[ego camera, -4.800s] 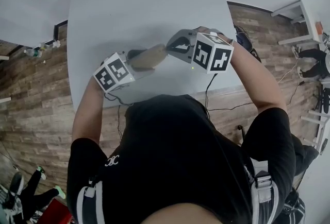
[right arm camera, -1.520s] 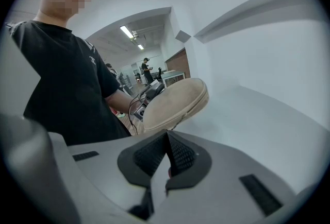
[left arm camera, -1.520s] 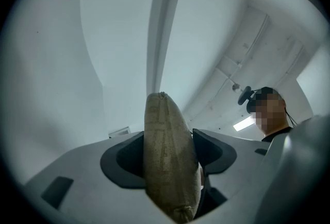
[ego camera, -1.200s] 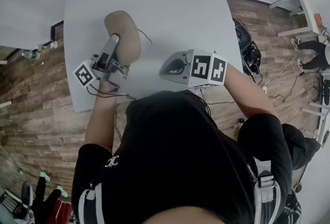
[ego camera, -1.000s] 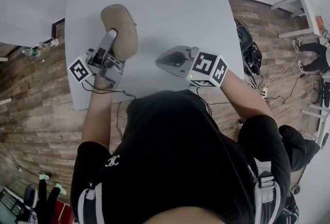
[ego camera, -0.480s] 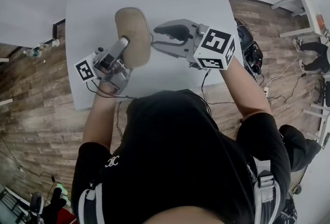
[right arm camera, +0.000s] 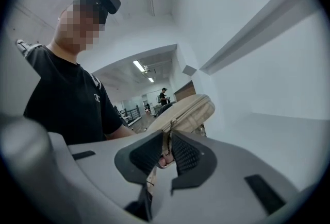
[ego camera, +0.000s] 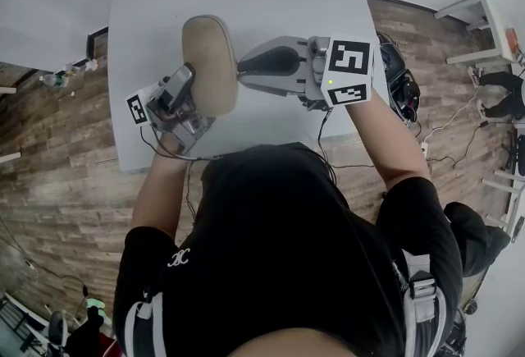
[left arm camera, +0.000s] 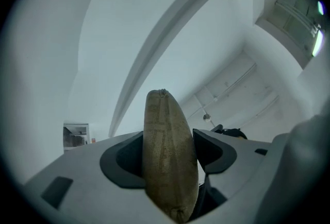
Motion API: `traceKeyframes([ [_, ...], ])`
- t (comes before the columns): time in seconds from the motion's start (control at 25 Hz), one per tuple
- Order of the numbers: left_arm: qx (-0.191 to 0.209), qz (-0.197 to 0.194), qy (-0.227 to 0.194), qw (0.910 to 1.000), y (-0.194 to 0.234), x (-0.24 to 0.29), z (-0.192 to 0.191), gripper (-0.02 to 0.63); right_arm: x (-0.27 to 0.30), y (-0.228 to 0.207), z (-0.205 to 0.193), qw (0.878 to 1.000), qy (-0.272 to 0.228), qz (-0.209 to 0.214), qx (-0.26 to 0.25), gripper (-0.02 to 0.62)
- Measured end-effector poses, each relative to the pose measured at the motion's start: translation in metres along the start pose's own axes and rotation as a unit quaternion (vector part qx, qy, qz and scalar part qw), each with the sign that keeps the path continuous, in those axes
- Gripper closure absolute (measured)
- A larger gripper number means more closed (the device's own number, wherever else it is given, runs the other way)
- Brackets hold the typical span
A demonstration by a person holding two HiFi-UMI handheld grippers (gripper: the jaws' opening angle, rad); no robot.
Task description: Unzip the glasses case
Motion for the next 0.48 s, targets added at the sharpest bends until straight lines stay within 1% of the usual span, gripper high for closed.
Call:
traceKeyframes([
  [0.12, -0.038, -0.029, -0.009, 0.9988, -0.0044, 0.0017, -0.0038, 0.324, 0.001, 0.0063, 0.0077, 1.0, -0.009, 0.017, 0.006, 0.537],
  [0.2, -0.043, -0.034, -0.017, 0.9984, -0.0053, 0.0013, -0.0035, 0.323, 0.0023, 0.0063, 0.0094, 1.0, -0.01, 0.017, 0.002, 0.538],
  [0.28, -0.032, -0.027, -0.02, 0.9989, -0.0056, 0.0006, -0.0033, 0.323, 0.0026, 0.0044, 0.0081, 1.0, -0.008, 0.011, -0.001, 0.552],
  [0.4, -0.006, -0.009, -0.02, 0.9997, -0.0049, -0.0003, -0.0031, 0.323, 0.0017, 0.0023, 0.0045, 1.0, 0.001, -0.006, -0.01, 0.57],
  [0.48, 0.013, -0.002, -0.023, 0.9997, -0.0068, -0.0004, -0.0026, 0.322, 0.0019, 0.0018, 0.0042, 1.0, 0.002, -0.009, -0.01, 0.575],
])
Point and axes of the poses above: the fingertips, and each gripper's own axes: x forward along the fingers, y to its left, z out of its top, the point moved 2 cm from there along -x, backward along the fingers, and after that the axes turned 14 degrees about -y, right-handed, at the moved point
